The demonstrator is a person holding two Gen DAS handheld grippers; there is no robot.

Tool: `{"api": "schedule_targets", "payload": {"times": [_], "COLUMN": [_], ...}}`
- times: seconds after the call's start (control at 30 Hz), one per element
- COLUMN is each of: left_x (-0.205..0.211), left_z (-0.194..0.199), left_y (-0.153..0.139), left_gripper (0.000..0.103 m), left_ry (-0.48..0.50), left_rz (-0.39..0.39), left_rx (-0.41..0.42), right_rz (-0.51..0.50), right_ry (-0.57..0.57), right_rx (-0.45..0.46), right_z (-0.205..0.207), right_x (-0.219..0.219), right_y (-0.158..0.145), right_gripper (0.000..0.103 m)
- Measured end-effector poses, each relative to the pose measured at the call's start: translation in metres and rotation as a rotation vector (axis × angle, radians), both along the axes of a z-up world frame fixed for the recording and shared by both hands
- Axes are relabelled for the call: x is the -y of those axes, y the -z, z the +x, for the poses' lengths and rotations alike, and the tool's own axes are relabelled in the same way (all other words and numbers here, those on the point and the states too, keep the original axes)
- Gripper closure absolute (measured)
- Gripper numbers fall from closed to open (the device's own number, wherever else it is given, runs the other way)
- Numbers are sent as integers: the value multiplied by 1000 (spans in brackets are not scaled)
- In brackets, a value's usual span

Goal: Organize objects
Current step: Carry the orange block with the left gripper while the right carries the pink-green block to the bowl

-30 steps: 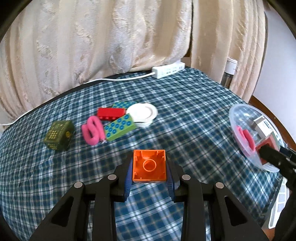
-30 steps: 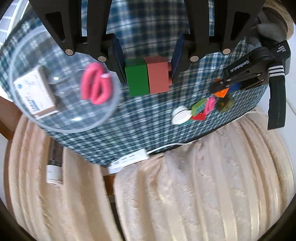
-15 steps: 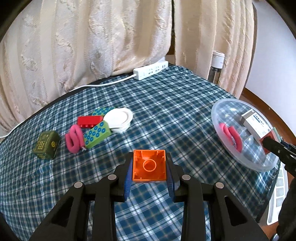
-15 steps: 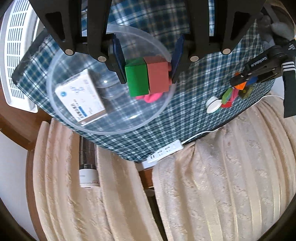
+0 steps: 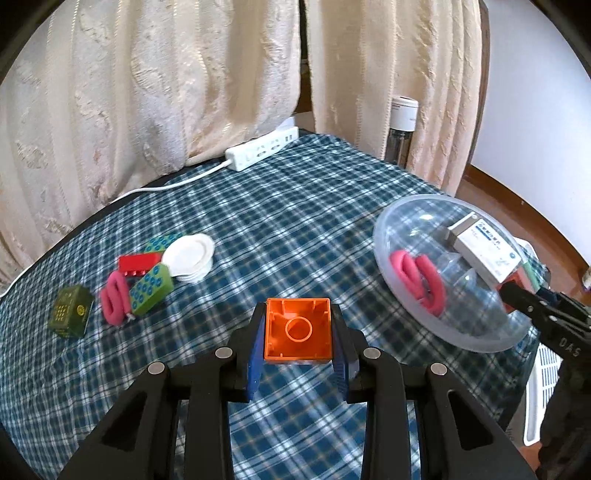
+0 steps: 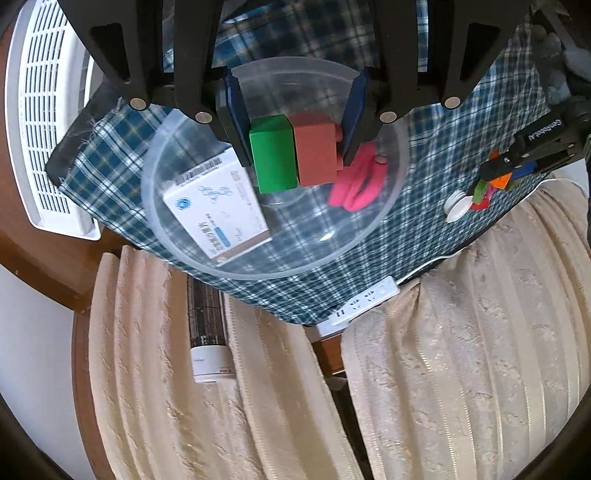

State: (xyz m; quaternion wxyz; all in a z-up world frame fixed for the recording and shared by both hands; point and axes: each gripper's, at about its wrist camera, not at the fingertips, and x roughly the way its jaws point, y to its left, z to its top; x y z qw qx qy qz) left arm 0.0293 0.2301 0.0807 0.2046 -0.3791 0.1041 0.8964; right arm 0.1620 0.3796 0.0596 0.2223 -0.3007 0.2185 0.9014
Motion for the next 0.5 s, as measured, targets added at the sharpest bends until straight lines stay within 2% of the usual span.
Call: {"api": "schedule_targets", "payload": {"times": [0.5], "left_x": [-48], "left_z": [9], "left_y": [-3], "left_gripper": [71], "left_ry": [111], "left_rz": [2], "left_rx": [14], "right_rz": [-16], "right_ry": [26], "right_rx": [-40], "right_z": [15], "right_x": [-16], "right_y": [2], "right_gripper": [54]}}
